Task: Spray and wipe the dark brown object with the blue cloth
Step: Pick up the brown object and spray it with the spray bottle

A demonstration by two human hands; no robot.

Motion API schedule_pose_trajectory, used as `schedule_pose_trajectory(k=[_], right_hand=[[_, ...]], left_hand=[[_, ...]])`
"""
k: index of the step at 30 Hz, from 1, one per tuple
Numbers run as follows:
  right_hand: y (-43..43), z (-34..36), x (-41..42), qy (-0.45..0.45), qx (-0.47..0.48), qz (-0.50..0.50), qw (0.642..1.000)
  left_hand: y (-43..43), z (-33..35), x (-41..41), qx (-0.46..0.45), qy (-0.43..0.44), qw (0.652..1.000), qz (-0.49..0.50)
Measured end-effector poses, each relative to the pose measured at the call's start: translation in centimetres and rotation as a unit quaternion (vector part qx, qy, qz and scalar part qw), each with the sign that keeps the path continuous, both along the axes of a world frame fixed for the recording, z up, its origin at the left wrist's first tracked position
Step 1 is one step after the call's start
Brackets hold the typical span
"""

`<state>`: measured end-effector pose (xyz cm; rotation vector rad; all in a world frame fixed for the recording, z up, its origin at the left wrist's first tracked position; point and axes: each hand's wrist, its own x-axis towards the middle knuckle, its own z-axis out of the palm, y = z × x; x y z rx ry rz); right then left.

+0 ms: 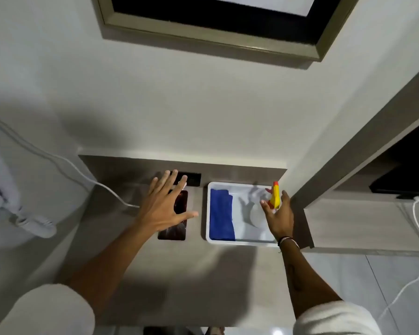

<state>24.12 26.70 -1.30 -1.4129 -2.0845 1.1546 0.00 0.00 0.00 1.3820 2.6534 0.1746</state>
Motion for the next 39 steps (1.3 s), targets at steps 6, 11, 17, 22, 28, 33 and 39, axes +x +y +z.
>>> schedule_pose_trajectory(k=[6, 11, 17, 22, 28, 33, 39], right_hand=[[-0.7, -1.3, -2.4, 0.064, -0.012, -0.048, 0.997], [-0.6, -3.5, -2.0, 0.055, 0.002, -0.048, 0.997], [0.1, -4.0, -2.2, 0.063, 0.022, -0.015, 0.998], [-0.4, -2.1, -3.1, 0.132, 0.058, -0.016, 0.989], [-5.0, 0.8, -4.8, 0.279, 0.005, 0.127, 0.952], [-11.5, 0.7, -5.5, 0.283, -0.188, 0.239, 0.910], [-15.3, -0.4, -5.5, 0.199, -0.292, 0.344, 0.870]], left_hand=[[-0.2, -1.8, 0.5, -0.003, -0.008, 1.000, 0.015], [-0.5, -1.8, 0.6, 0.000, -0.001, 1.000, -0.001], [-0.9, -1.3, 0.1, 0.028, -0.019, 0.999, -0.035], [-1.9, -0.7, -0.1, 0.108, -0.098, 0.989, -0.016], [-5.6, 0.4, 0.5, 0.149, -0.218, 0.963, 0.046], [-8.7, 0.4, 1.2, 0.151, -0.260, 0.948, 0.103], [-10.2, -0.1, 0.8, 0.148, -0.264, 0.946, 0.119]])
